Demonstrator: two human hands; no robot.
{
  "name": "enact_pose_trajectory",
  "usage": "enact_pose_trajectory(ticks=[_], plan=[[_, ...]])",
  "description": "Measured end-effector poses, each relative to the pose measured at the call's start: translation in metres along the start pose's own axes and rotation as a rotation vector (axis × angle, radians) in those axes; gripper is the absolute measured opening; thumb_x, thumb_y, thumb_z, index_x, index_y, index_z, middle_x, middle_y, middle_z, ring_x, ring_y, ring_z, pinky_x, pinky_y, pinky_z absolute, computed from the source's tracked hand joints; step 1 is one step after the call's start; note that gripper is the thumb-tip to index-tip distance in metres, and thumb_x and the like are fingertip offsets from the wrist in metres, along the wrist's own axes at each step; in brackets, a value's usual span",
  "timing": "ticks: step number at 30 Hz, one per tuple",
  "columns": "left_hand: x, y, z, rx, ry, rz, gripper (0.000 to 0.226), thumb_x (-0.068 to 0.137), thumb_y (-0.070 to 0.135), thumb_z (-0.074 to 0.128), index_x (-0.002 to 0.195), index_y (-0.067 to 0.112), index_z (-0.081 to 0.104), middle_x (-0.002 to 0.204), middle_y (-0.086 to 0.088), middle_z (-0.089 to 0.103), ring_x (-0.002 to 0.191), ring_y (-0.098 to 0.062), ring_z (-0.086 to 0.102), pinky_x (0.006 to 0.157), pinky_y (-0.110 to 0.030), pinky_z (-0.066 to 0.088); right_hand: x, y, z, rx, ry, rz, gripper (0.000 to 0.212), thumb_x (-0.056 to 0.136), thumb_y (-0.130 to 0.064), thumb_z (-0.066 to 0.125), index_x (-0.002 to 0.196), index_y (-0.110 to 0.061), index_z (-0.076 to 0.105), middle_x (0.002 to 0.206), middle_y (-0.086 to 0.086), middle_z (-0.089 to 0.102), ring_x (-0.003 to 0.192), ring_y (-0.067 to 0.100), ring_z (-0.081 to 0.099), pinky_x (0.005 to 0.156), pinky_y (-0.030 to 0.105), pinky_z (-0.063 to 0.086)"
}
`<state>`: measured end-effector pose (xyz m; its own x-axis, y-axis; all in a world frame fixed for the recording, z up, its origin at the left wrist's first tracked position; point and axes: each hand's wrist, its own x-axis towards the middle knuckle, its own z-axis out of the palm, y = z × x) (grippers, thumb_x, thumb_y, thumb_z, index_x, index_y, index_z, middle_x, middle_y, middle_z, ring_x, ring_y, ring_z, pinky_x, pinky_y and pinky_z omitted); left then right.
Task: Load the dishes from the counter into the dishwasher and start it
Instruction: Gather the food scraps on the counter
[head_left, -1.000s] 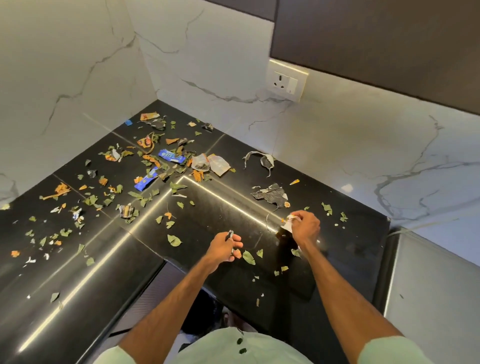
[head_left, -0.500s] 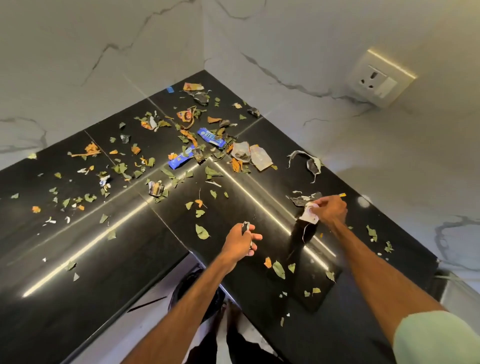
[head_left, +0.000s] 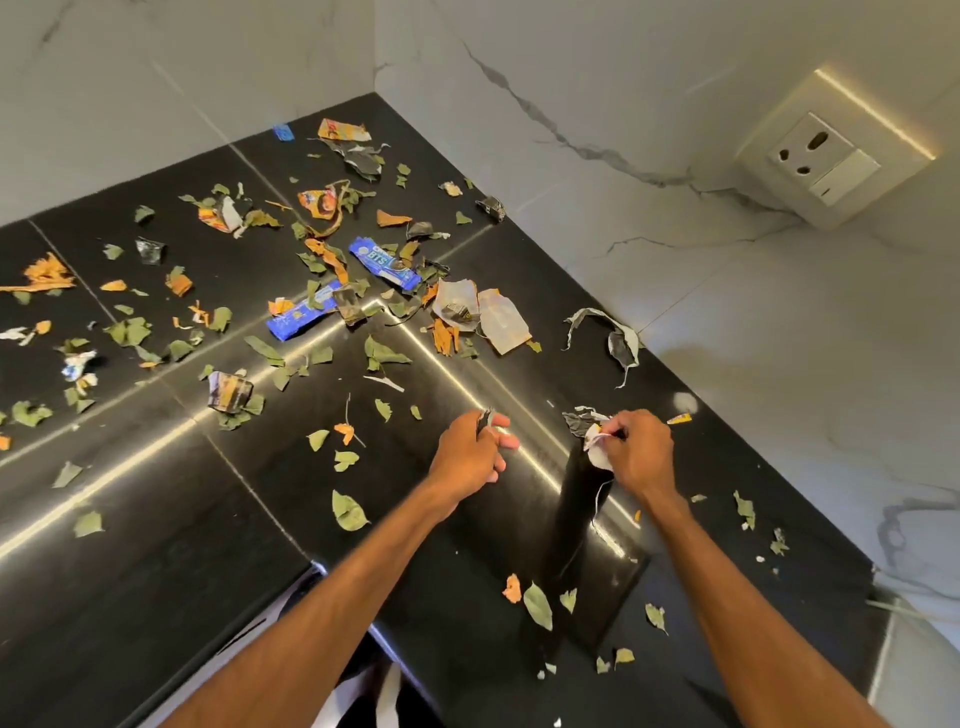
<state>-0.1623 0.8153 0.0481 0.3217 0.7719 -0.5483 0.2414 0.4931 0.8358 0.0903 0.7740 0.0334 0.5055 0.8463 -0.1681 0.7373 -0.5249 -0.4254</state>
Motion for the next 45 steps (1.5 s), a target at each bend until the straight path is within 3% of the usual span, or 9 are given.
enact_pose_trajectory(ticks=[8, 11, 14, 19, 22, 26, 30, 36, 45], plan=[[0.059, 0.034, 0.006, 0.266, 0.028, 0.234, 0.030, 0.100, 0.001, 0.039, 0.124, 0.013, 0.051, 0.094, 0.003, 0.071, 0.068, -0.008, 0.061, 0.057, -0.023, 0.050, 0.034, -0.013, -0.013, 0.261, 0.109, -0.064, 0.033, 0.081, -0.007, 0.079, 0.106, -0.024, 0.066, 0.094, -0.004, 0.067, 0.081, 0.009, 0.062, 0.072, 0.031, 0.056], [0.074, 0.048, 0.005, 0.381, 0.026, 0.321, 0.034, 0.098, -0.003, 0.042, 0.129, 0.011, 0.045, 0.096, 0.001, 0.070, 0.078, -0.009, 0.062, 0.065, -0.024, 0.049, 0.081, -0.031, -0.028, 0.193, 0.168, -0.114, 0.058, 0.081, -0.003, 0.078, 0.130, -0.024, 0.053, 0.121, 0.003, 0.061, 0.105, 0.021, 0.062, 0.091, 0.038, 0.055], [0.082, 0.057, 0.004, 0.532, 0.040, 0.386, 0.038, 0.093, -0.007, 0.044, 0.128, 0.009, 0.047, 0.106, -0.003, 0.065, 0.096, -0.017, 0.060, 0.083, -0.033, 0.050, 0.118, -0.042, -0.025, -0.021, 0.007, -0.068, 0.070, 0.085, -0.002, 0.074, 0.147, -0.013, 0.043, 0.148, 0.011, 0.047, 0.135, 0.029, 0.046, 0.111, 0.039, 0.039], [0.090, 0.068, 0.002, 0.745, 0.141, 0.477, 0.040, 0.090, -0.006, 0.055, 0.126, 0.009, 0.049, 0.121, -0.010, 0.053, 0.101, -0.023, 0.057, 0.081, -0.031, 0.046, 0.113, -0.047, -0.004, -0.205, -0.044, -0.068, 0.031, 0.083, -0.007, 0.072, 0.113, -0.010, 0.067, 0.108, 0.014, 0.066, 0.092, 0.032, 0.065, 0.081, 0.042, 0.056], [0.099, 0.077, 0.004, 0.921, 0.184, 0.507, 0.049, 0.086, 0.001, 0.067, 0.129, 0.009, 0.044, 0.129, -0.014, 0.045, 0.092, -0.029, 0.063, 0.071, -0.031, 0.046, 0.092, -0.050, 0.001, -0.113, -0.029, -0.013, 0.015, 0.086, -0.008, 0.071, 0.100, -0.013, 0.071, 0.097, 0.010, 0.069, 0.087, 0.027, 0.066, 0.072, 0.037, 0.055], [0.124, 0.085, 0.012, 1.191, 0.275, 0.527, 0.055, 0.089, 0.011, 0.069, 0.134, 0.009, 0.038, 0.142, -0.022, 0.034, 0.086, -0.025, 0.068, 0.066, -0.030, 0.048, 0.075, -0.057, 0.002, 0.080, 0.044, -0.017, 0.014, 0.088, -0.005, 0.070, 0.096, -0.016, 0.074, 0.090, 0.001, 0.068, 0.077, 0.006, 0.058, 0.057, 0.016, 0.038], [0.135, 0.076, 0.017, 1.352, 0.255, 0.502, 0.048, 0.100, 0.020, 0.056, 0.141, 0.001, 0.039, 0.154, -0.027, 0.027, 0.090, -0.019, 0.067, 0.075, -0.029, 0.054, 0.071, -0.069, -0.010, 0.123, 0.084, -0.064, 0.014, 0.088, -0.004, 0.071, 0.096, -0.014, 0.075, 0.087, -0.004, 0.064, 0.074, 0.002, 0.054, 0.060, 0.011, 0.035], [0.124, 0.053, 0.019, 1.273, 0.279, 0.588, 0.026, 0.099, 0.022, 0.059, 0.121, 0.011, 0.049, 0.128, -0.011, 0.048, 0.071, -0.009, 0.045, 0.062, -0.024, 0.041, 0.073, -0.071, -0.027, 0.156, 0.110, -0.069, 0.018, 0.087, -0.006, 0.074, 0.104, -0.009, 0.077, 0.090, -0.002, 0.064, 0.085, 0.015, 0.061, 0.067, 0.021, 0.046], [0.062, 0.043, -0.024, 0.833, 0.412, 0.473, 0.026, 0.101, 0.027, 0.053, 0.124, 0.017, 0.048, 0.095, 0.001, 0.070, 0.078, -0.016, 0.065, 0.068, -0.029, 0.046, 0.075, -0.105, -0.018, 0.236, -0.008, -0.102, 0.019, 0.082, -0.014, 0.081, 0.102, -0.016, 0.079, 0.088, -0.002, 0.073, 0.078, 0.010, 0.067, 0.064, 0.019, 0.052]])
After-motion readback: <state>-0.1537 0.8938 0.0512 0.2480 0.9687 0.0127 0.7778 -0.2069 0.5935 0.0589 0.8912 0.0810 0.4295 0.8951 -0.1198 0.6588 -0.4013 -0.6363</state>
